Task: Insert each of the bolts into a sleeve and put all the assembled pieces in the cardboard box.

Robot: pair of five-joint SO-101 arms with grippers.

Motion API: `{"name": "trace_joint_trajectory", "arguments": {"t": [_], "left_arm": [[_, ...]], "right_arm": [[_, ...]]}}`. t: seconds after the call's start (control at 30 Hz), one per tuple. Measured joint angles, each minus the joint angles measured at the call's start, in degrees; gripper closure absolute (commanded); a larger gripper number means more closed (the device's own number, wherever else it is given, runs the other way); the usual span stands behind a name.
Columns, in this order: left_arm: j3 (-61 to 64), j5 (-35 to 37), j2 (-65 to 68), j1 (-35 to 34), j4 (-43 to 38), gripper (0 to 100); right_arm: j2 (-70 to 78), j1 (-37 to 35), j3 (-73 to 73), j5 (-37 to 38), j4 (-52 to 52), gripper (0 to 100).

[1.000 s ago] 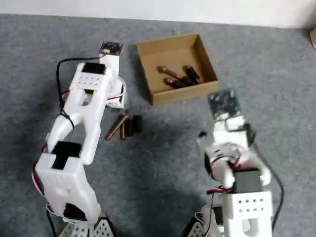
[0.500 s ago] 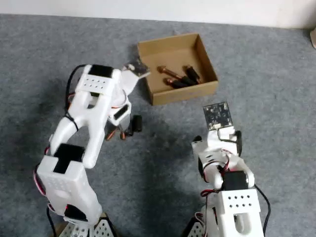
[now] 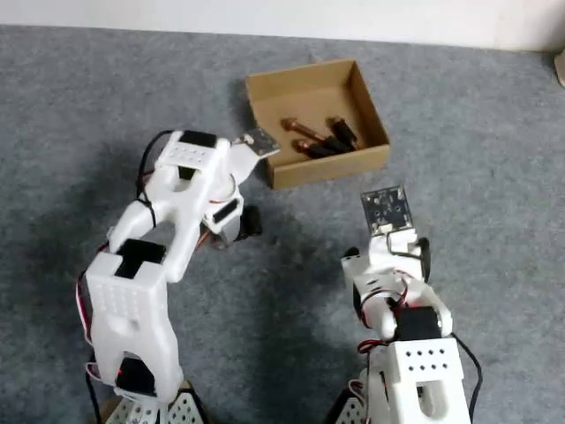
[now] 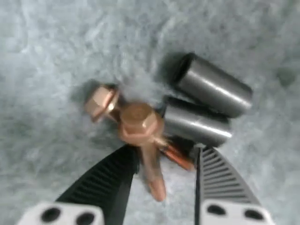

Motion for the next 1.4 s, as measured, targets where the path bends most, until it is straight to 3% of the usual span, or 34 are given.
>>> {"name": "trace_joint_trajectory", "arguments": {"t": [0.17, 0.47, 0.63, 1.0, 1.17, 1.4], "left_arm": [[0.0, 0.09, 0.0, 0.0, -1.05, 97], [0.0, 0.79, -0.26, 0.0, -2.64, 100], [0.0, 1.67, -4.13, -0.18, 2.2, 100], [4.48, 22.86, -18.11, -0.18, 2.37, 100], [12.31, 32.18, -22.07, -0.18, -6.15, 100], [14.51, 34.73, -22.15, -0.97, -10.37, 100]], "right_arm": [[0.0, -0.09, 0.0, 0.0, 0.0, 61.2], [0.0, -0.09, 1.49, 0.0, -1.23, 61.2], [0.0, -0.09, 3.78, 0.0, -5.1, 61.2], [0.0, -0.18, 3.96, 0.0, -5.54, 61.2], [0.0, -9.05, 3.96, 2.02, -5.54, 61.2], [0.53, -24.18, 1.76, 5.19, -4.75, 61.2]]}}
